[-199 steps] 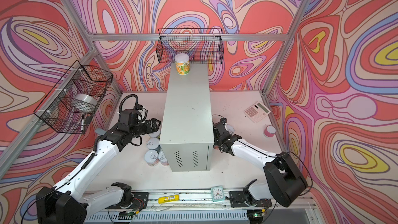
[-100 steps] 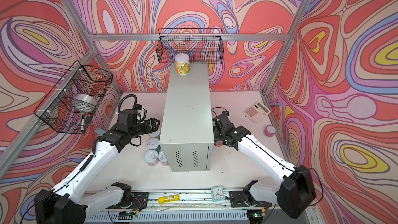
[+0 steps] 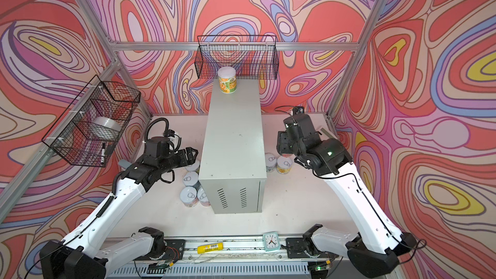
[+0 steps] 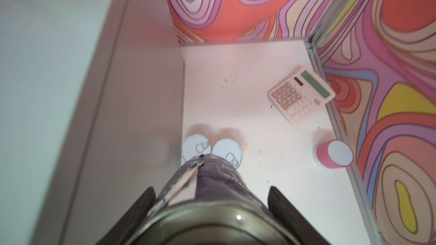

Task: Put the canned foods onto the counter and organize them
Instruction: 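Lift the gold-lidded can with the right gripper over the cabinet top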

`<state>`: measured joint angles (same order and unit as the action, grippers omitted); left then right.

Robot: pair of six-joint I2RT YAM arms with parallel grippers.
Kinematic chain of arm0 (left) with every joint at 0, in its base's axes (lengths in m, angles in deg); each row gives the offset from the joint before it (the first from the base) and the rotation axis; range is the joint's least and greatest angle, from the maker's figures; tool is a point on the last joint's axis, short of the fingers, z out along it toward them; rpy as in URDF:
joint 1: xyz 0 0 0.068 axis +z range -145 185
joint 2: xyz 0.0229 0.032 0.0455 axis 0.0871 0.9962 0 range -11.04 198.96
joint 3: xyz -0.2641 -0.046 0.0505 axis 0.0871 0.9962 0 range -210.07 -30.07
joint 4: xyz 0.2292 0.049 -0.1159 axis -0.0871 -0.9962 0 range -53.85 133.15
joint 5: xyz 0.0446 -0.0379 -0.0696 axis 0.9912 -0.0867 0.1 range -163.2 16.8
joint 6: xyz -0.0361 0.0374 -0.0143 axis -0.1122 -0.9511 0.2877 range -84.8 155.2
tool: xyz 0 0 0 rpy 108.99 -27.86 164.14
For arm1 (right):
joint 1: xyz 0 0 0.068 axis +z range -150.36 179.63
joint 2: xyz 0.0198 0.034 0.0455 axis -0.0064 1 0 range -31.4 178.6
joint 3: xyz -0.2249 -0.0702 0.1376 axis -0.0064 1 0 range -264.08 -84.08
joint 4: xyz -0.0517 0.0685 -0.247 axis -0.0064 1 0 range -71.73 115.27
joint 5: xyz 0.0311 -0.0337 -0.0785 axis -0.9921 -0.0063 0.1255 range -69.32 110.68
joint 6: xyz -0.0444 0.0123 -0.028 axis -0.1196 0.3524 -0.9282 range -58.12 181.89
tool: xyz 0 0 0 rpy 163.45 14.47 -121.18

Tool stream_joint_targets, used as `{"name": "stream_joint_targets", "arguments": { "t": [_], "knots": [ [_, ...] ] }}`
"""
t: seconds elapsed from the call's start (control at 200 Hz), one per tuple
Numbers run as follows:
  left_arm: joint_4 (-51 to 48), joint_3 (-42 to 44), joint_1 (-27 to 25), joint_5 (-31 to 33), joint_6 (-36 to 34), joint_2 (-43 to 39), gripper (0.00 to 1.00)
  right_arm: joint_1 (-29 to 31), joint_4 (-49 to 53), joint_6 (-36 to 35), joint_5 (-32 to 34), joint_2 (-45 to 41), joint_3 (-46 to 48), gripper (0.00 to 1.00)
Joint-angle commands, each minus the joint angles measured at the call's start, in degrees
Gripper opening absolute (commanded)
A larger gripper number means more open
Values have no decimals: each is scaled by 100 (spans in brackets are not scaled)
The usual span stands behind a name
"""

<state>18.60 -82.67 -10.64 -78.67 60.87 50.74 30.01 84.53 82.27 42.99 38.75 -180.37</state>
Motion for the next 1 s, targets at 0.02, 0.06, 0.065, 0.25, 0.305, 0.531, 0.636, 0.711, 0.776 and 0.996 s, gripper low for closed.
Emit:
{"name": "stream_joint_targets", "arguments": {
  "t": [0.02,0.06,0.065,0.25,0.305,0.531,0.636,0.711,0.776,0.996],
  "knots": [
    [-480,-401,-122,118,-198,-171,86,-5,224,-499,-45,296,-1187,0],
    [-585,-498,-140,69,-228,-210,87,-5,331,-589,-192,451,-1540,0],
    [-594,-502,-141,58,-233,-210,87,-9,346,-597,-205,471,-1576,0],
    [-1155,-1016,-140,-304,-359,-307,91,-9,572,-942,-883,1059,-2935,0],
    [-1326,-1176,-139,-360,-387,-320,92,-5,571,-998,-1126,1221,-3245,0],
    [-1542,-1376,-150,-306,-397,-407,92,319,801,-1192,-1556,2101,-4528,0],
    [-1554,-1319,-148,-276,-380,-430,91,566,935,-1263,-1471,2465,-5024,0],
    [-1518,-1243,-143,-255,-327,-454,91,745,985,-1304,-1343,2655,-5276,0],
    [-1484,-1201,-146,-262,-302,-448,90,864,979,-1323,-1274,2769,-5409,0],
    [-1412,-1236,-155,-315,-317,-336,90,1097,916,-1390,-986,3025,-5497,0]
  ]
}}
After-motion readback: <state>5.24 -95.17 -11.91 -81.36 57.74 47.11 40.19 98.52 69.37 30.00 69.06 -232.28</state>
